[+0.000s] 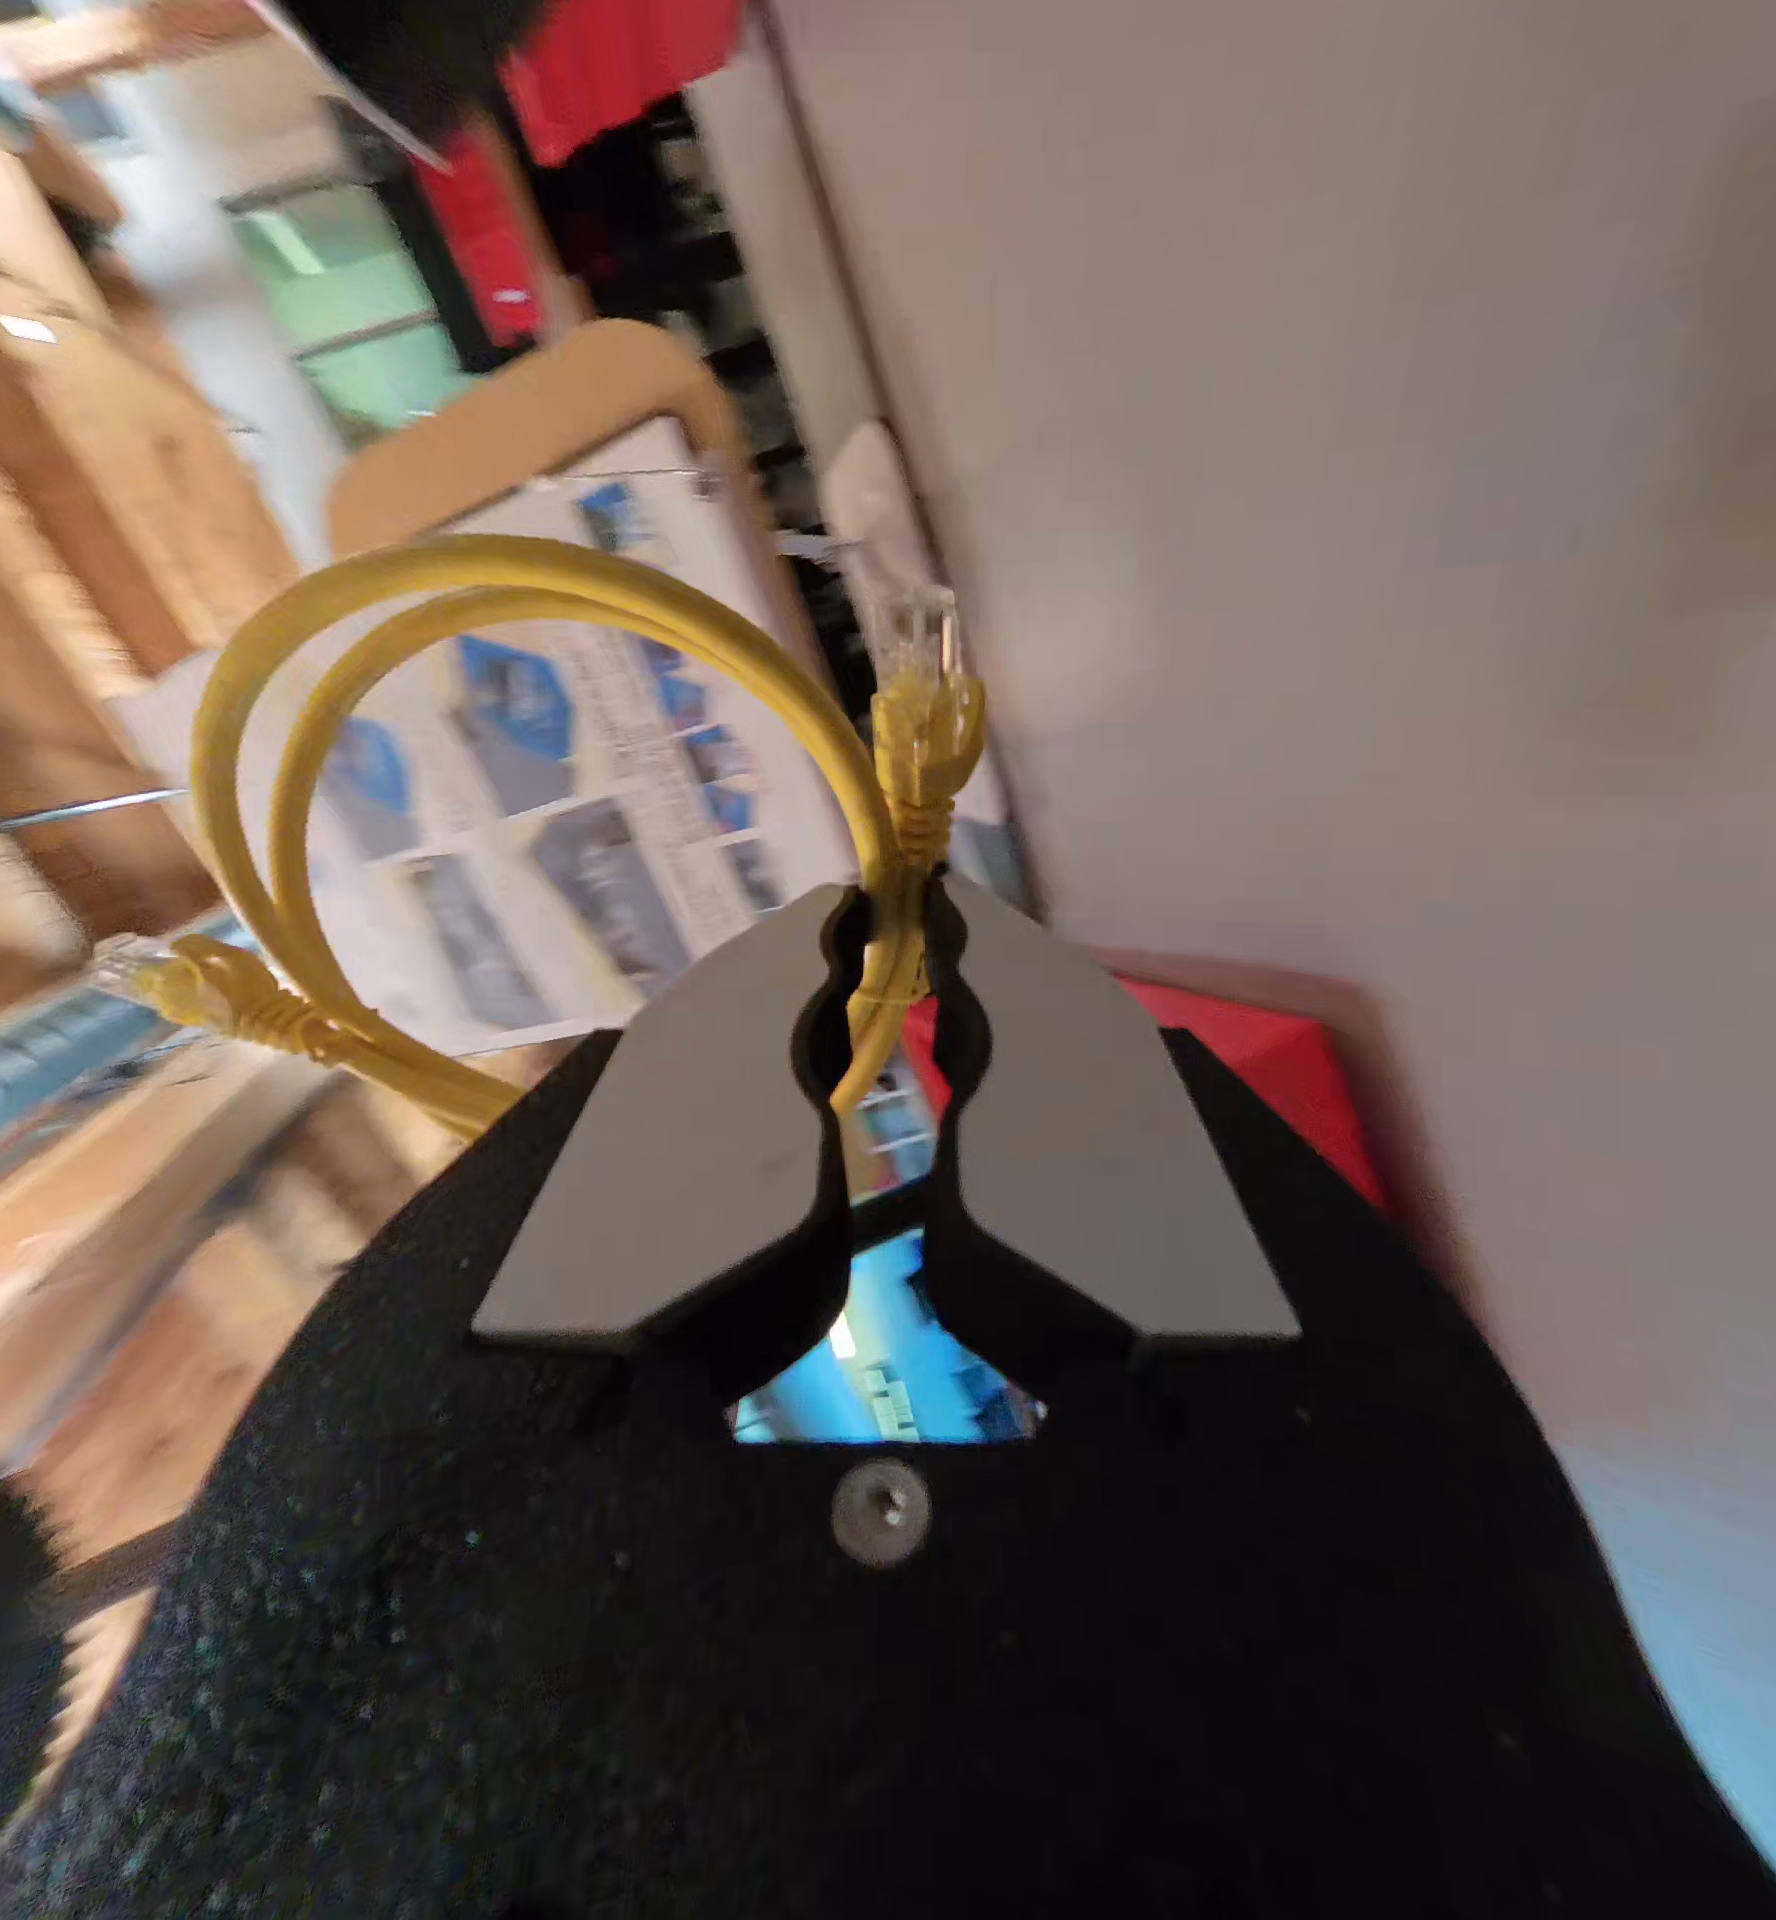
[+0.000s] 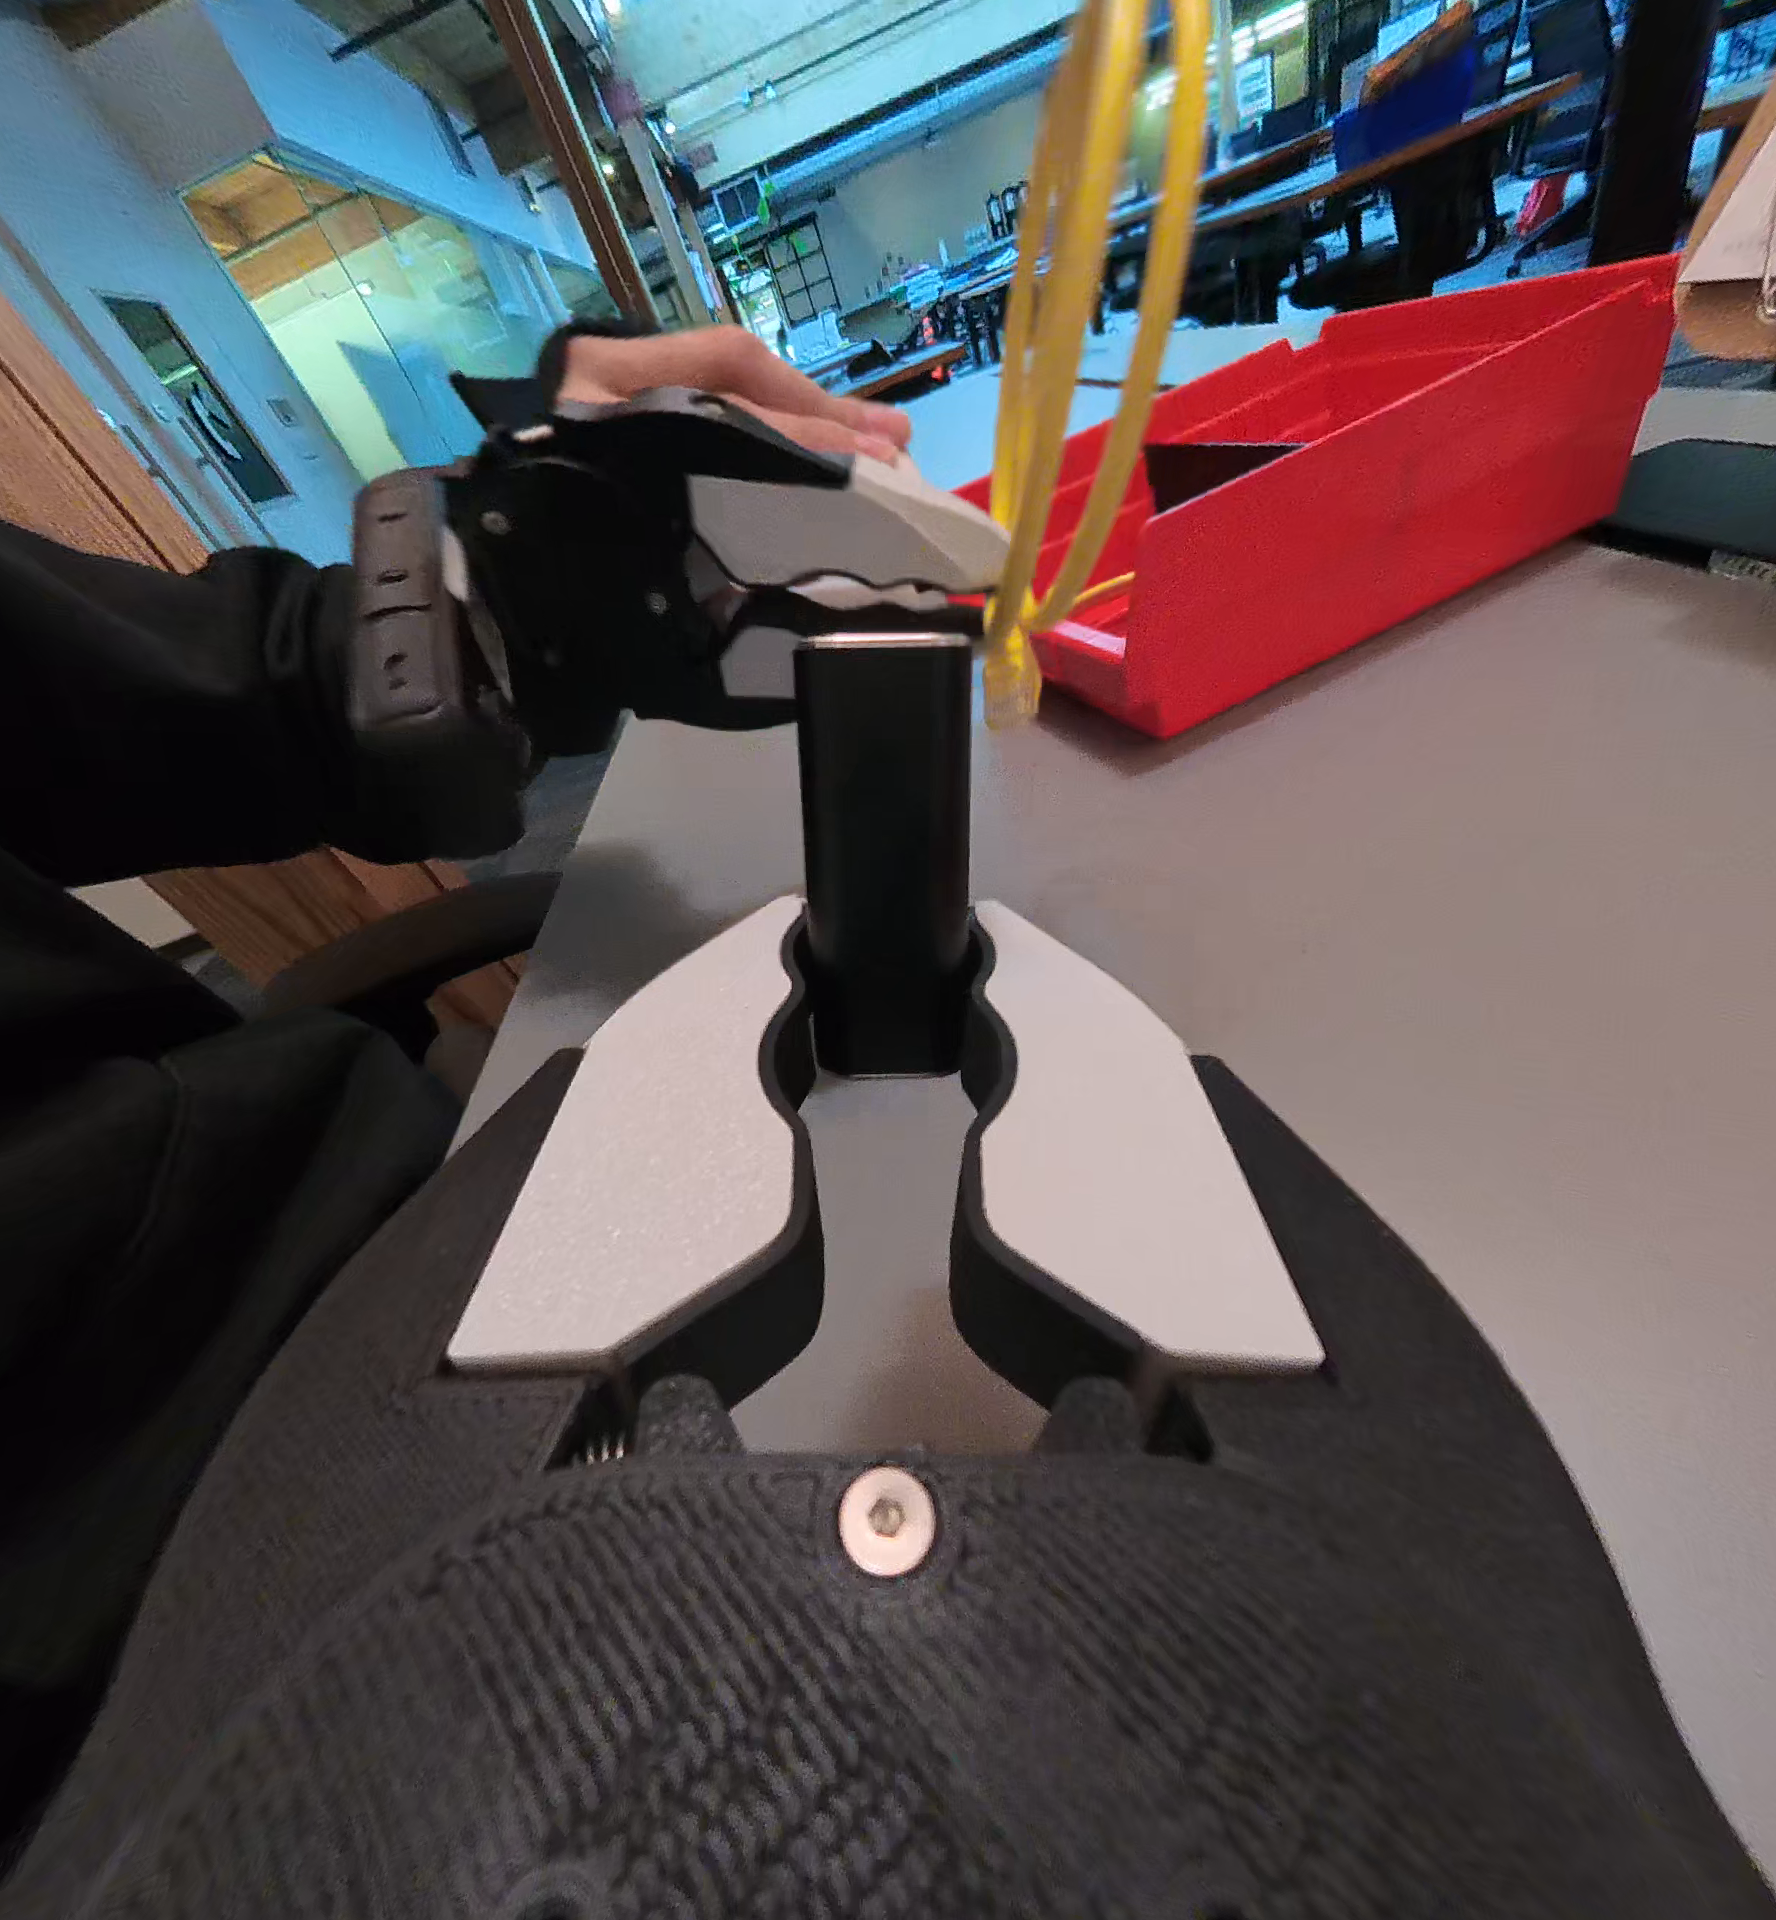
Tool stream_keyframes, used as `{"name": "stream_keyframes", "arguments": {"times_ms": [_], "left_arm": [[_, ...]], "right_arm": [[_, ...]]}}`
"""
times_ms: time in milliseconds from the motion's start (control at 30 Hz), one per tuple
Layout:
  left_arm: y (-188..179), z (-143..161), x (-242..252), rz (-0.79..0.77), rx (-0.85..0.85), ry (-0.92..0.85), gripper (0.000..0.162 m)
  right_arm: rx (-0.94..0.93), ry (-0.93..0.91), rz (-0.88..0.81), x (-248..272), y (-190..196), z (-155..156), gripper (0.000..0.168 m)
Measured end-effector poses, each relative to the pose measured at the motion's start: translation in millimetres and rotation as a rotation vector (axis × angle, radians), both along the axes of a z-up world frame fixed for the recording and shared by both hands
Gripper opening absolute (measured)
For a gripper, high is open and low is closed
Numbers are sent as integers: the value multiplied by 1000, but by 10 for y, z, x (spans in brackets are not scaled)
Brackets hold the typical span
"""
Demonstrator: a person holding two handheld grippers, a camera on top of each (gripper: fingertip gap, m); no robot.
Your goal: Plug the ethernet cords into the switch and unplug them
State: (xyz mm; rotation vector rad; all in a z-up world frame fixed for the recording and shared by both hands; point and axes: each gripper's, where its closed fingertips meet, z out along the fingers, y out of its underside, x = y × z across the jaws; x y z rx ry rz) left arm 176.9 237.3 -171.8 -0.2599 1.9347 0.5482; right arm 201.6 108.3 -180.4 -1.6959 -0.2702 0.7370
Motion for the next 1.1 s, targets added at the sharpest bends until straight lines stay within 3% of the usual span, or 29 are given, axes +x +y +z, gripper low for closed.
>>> {"name": "stream_keyframes", "arguments": {"times_ms": [167, 367, 633, 1100], "left_arm": [[-290, 371, 60, -100, 149, -96, 11], [-607, 724, 106, -241, 263, -216, 11], [-790, 821, 121, -341, 354, -215, 11], [-853, 756, 64, -432, 484, -78, 11]], "right_arm": [[6, -49, 17, -149, 68, 17, 25], [14, 67, 185, -423, 4, 92, 25], [-65, 270, 319, -611, -27, 154, 25], [-137, 367, 406, -682, -85, 127, 25]]}}
